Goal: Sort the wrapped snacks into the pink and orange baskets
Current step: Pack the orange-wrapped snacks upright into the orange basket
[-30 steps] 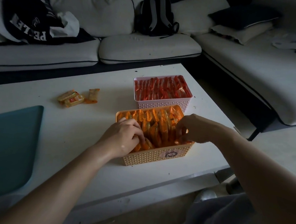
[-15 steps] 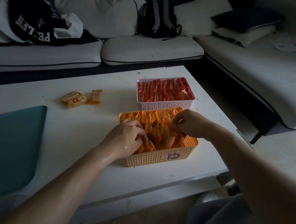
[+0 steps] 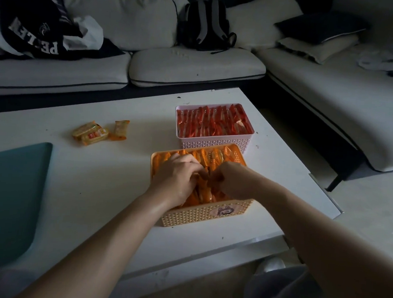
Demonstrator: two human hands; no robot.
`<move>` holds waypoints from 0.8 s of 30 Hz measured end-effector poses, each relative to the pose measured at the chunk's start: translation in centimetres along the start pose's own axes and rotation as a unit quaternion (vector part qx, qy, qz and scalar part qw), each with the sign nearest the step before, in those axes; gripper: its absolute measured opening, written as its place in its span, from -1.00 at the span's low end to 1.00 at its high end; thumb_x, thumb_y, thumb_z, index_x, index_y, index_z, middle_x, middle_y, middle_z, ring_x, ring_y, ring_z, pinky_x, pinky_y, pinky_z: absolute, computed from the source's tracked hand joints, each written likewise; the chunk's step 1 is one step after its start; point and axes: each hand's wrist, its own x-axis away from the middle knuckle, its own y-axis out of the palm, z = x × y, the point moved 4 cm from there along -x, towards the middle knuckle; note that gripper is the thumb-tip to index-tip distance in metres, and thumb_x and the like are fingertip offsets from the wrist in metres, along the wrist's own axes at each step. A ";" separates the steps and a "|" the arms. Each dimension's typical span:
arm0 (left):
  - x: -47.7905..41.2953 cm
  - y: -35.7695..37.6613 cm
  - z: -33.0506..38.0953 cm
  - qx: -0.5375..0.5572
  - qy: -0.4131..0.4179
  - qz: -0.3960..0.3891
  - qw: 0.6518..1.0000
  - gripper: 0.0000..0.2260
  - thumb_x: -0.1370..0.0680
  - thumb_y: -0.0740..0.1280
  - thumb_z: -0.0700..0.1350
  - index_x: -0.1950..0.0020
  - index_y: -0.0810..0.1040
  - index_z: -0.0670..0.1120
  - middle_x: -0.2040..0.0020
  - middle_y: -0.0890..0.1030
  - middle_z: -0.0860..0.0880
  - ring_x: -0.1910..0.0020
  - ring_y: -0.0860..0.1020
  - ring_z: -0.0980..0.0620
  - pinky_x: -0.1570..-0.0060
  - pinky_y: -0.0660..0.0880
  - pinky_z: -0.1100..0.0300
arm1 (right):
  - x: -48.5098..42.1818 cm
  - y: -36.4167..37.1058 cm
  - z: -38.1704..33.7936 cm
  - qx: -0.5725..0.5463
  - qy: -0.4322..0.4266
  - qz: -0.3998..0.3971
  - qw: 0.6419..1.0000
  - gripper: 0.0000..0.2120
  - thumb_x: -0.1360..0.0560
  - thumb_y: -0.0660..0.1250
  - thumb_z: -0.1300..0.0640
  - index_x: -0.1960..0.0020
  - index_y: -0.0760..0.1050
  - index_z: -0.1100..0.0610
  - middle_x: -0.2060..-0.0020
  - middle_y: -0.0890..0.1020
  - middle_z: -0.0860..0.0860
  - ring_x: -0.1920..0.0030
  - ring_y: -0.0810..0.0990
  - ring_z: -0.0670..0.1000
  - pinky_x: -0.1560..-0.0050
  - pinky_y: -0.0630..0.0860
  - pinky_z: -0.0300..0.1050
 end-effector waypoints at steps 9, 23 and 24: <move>-2.7 -0.1 1.3 -0.144 0.027 -0.115 0.983 -0.65 -0.51 0.46 0.07 -0.29 0.54 0.21 -0.16 0.51 0.10 -0.23 0.42 -0.02 -0.09 0.39 0.08 | 1.6 -3.2 2.5 0.024 0.030 0.050 0.998 -0.82 -0.66 0.25 0.10 -0.04 0.59 0.16 0.16 0.69 0.03 0.17 0.74 0.09 0.15 0.66 -0.22; -3.9 2.3 2.0 -0.261 0.039 0.007 0.965 -0.80 -0.56 0.28 -0.27 -0.15 0.52 -0.07 -0.06 0.61 -0.09 -0.12 0.58 -0.14 -0.01 0.56 0.01 | -0.5 -0.9 1.5 0.248 0.015 0.195 0.949 -0.82 -0.54 0.41 -0.07 -0.05 0.55 0.01 0.16 0.66 -0.04 0.25 0.64 0.01 0.25 0.59 -0.11; -3.8 2.5 2.0 -0.267 0.034 0.007 0.963 -0.78 -0.58 0.24 -0.28 -0.18 0.51 -0.08 -0.09 0.61 -0.09 -0.15 0.57 -0.15 -0.04 0.55 0.01 | -0.5 -1.0 1.4 0.248 0.018 0.203 0.947 -0.83 -0.54 0.40 -0.06 -0.04 0.56 0.01 0.16 0.67 -0.03 0.26 0.63 0.01 0.26 0.56 -0.11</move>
